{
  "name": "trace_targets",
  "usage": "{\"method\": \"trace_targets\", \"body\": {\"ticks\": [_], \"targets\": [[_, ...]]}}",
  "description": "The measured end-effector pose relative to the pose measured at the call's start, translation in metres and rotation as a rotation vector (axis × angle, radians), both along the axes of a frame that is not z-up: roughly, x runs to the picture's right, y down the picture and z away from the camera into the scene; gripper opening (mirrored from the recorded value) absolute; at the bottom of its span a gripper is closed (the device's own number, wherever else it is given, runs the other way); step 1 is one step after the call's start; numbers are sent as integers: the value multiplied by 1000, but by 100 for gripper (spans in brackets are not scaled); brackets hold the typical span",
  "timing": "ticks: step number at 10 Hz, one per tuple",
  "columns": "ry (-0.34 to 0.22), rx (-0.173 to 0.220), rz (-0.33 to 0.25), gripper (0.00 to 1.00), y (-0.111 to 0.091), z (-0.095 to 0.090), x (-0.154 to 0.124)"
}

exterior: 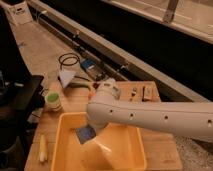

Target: Wipe tray with sponge

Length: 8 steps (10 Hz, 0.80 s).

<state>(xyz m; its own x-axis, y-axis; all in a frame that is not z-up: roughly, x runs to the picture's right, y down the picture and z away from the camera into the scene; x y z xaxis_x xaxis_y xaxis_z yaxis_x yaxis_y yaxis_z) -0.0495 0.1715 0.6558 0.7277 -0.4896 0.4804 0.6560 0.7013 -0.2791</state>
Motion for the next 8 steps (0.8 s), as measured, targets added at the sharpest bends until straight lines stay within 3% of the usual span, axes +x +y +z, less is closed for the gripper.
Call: {"method": "trace_targets", "body": {"ticks": [3,5,8], "targets": [[57,-49,10,0,19,19,11],[103,-107,19,0,53,43,22],[160,-201,46,0,99,61,38]]}}
